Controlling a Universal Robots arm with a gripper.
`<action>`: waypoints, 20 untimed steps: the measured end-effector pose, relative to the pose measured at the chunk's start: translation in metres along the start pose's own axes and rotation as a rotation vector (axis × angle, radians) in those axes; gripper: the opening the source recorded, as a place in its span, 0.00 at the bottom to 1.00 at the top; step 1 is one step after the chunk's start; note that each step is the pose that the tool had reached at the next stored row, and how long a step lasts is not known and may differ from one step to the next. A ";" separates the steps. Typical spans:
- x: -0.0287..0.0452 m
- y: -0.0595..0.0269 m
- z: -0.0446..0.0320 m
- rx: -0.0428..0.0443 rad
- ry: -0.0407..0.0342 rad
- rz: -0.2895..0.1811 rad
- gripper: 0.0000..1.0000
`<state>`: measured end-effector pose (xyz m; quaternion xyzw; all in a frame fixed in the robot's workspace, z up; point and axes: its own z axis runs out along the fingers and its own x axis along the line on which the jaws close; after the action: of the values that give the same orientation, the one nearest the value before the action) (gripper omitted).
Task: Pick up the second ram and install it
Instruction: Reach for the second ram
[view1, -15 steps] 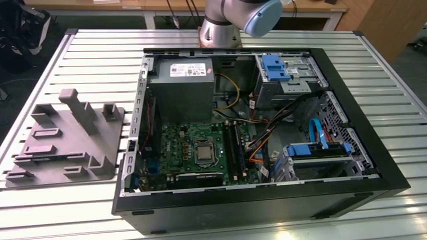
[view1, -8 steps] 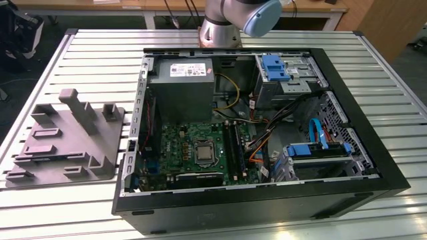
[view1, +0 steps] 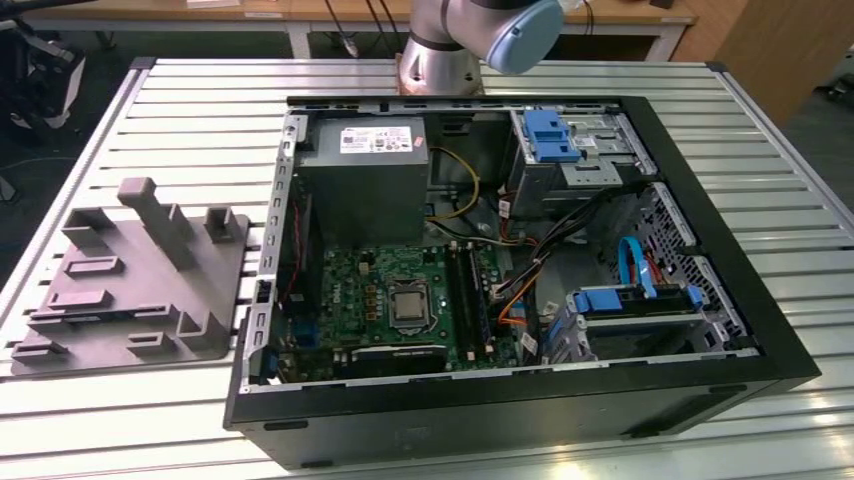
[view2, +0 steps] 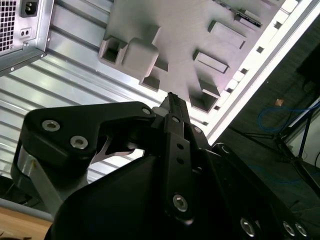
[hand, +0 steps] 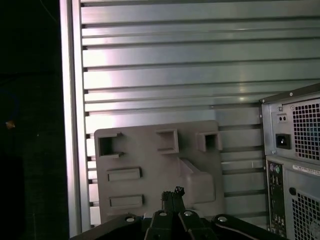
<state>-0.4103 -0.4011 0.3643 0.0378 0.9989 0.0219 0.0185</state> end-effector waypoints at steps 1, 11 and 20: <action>0.0002 -0.0007 0.0010 0.0000 -0.0001 0.000 0.10; -0.0001 -0.0146 0.0093 -0.0001 -0.0002 0.000 0.10; -0.0013 -0.0340 0.0164 -0.0001 -0.0002 0.000 0.10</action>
<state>-0.4109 -0.4343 0.3464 0.0378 0.9989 0.0220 0.0186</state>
